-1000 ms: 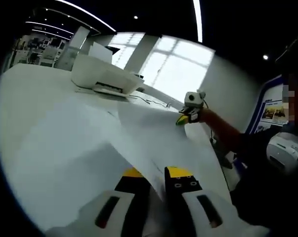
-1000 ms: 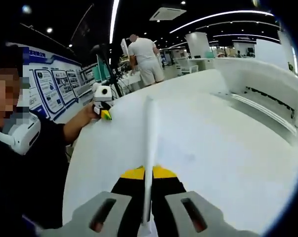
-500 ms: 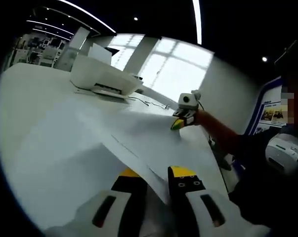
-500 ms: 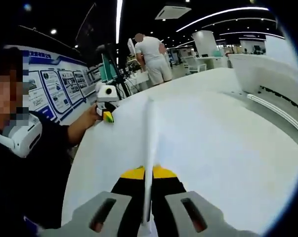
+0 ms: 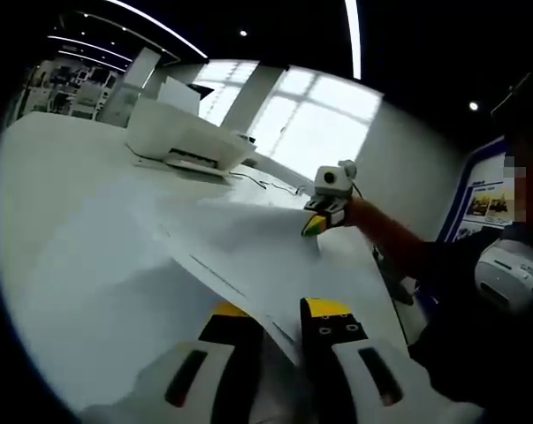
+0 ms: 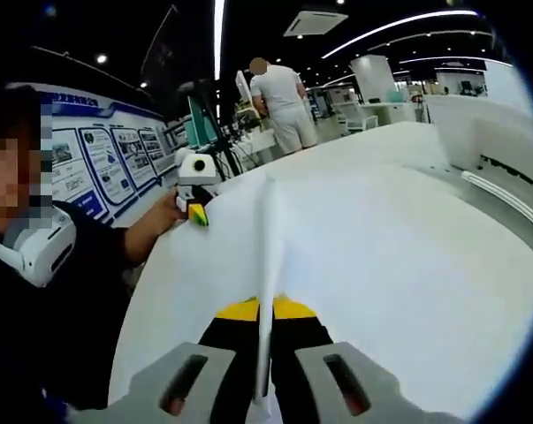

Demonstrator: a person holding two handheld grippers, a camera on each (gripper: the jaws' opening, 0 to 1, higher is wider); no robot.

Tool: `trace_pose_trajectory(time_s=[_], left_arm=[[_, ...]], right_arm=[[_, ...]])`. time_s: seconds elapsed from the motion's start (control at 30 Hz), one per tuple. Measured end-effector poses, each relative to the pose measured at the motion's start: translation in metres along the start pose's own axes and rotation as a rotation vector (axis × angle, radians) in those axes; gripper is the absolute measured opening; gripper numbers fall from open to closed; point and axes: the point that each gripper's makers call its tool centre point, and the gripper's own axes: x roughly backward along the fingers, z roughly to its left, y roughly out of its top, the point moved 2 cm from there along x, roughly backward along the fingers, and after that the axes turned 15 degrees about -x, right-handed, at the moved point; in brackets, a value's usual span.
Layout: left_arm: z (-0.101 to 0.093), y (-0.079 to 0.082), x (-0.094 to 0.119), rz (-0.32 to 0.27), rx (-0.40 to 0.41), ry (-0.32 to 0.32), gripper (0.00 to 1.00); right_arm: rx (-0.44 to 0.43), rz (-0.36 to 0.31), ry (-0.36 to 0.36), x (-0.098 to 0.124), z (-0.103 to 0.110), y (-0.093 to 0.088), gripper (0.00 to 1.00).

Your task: Organize the stack of printing papers by aligning and flattening the scattered papers on the table

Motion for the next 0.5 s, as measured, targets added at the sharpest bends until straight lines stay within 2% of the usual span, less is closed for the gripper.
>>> trace_pose_trajectory(time_s=[0.5], left_arm=[[0.0013, 0.0005, 0.0008, -0.001, 0.004, 0.0, 0.22]], right_arm=[[0.005, -0.001, 0.03, -0.0069, 0.0051, 0.003, 0.0]])
